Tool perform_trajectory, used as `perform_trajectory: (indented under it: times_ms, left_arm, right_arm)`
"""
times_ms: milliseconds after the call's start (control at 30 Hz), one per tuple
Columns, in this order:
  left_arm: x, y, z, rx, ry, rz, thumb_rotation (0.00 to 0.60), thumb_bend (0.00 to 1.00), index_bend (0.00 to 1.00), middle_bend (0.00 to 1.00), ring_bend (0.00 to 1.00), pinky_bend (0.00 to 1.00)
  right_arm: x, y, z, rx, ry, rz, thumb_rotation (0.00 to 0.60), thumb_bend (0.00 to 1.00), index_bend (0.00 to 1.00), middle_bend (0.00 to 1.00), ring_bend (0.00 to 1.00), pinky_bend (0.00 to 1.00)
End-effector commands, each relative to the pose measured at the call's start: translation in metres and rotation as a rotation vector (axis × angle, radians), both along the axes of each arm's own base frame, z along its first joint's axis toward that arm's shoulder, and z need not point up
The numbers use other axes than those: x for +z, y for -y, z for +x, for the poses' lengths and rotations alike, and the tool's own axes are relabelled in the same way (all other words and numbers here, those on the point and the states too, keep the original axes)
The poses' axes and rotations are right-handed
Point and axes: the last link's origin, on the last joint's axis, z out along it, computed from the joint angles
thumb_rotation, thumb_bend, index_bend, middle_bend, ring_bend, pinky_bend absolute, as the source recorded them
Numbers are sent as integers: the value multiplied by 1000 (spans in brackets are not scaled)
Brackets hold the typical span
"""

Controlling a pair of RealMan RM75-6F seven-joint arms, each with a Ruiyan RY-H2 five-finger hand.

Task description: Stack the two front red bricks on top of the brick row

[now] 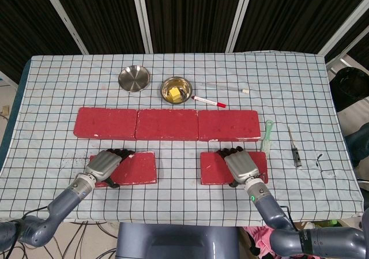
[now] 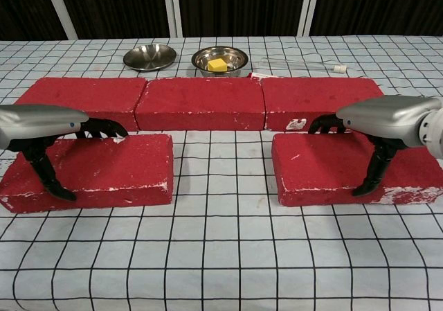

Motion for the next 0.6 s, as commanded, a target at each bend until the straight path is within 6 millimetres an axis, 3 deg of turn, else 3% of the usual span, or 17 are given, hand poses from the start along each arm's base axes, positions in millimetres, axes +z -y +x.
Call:
perform_trajectory:
  times_ms: [33,600]
  left_arm:
    - [0,0,0,-2,0,0,600,313,151,239,162,274]
    - [-1,-1,-1,4,11,-4,600,313,151,239,162,267]
  right_arm:
    - [0,0,0,0,-1,0,600,43,189,244,204,179]
    - [2,2,1,0,0,-2,600,48,189,244,204,179]
